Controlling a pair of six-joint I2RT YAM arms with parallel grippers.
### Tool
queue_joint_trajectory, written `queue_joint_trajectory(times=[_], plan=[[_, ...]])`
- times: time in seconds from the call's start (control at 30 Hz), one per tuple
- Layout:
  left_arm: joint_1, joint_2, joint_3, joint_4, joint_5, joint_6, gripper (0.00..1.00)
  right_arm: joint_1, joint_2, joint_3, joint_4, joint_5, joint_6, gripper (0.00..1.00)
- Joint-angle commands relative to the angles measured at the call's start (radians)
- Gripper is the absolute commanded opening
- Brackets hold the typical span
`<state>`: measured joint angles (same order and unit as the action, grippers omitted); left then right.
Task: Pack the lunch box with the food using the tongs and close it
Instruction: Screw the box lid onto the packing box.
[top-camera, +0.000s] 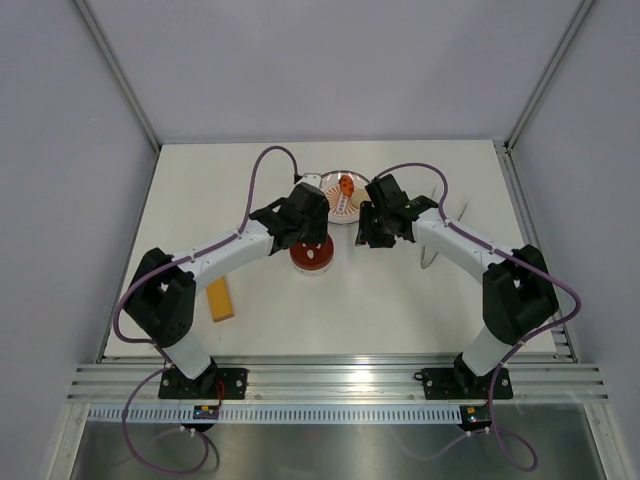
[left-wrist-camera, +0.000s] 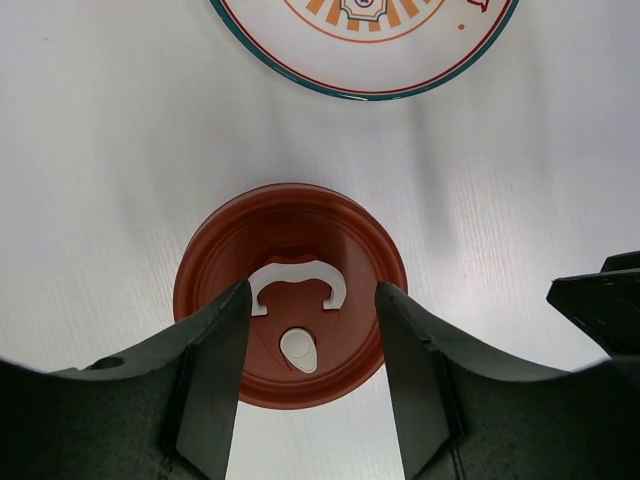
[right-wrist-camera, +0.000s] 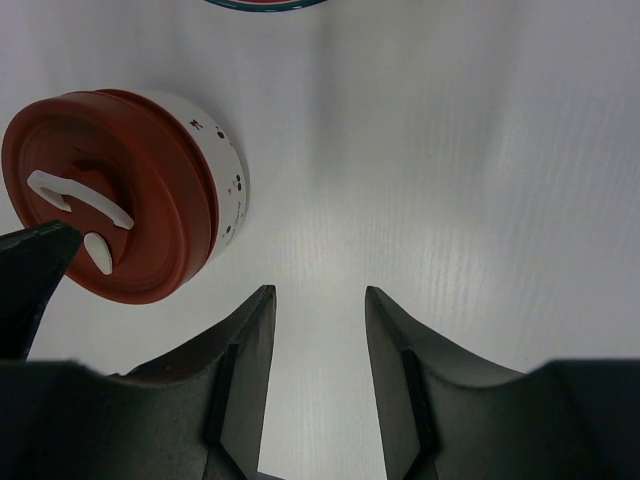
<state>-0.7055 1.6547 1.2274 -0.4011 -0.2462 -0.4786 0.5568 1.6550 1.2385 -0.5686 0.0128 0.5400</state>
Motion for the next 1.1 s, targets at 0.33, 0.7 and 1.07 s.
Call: queue_joint_trajectory(times=[0.33, 0.7, 1.07], plan=[[0.052, -0.190, -0.057, -0.015, -0.049, -0.124, 0.50, 0.063, 0.069, 0.154, -0.023, -0.066, -0.052, 0.46], [0.268, -0.193, -0.108, -0.048, 0.163, -0.230, 0.46, 0.140, 0.270, 0.409, -0.070, -0.134, -0.114, 0.48], [0.299, -0.158, -0.141, -0.039, 0.216, -0.230, 0.47, 0.144, 0.362, 0.478, -0.076, -0.283, -0.158, 0.66]])
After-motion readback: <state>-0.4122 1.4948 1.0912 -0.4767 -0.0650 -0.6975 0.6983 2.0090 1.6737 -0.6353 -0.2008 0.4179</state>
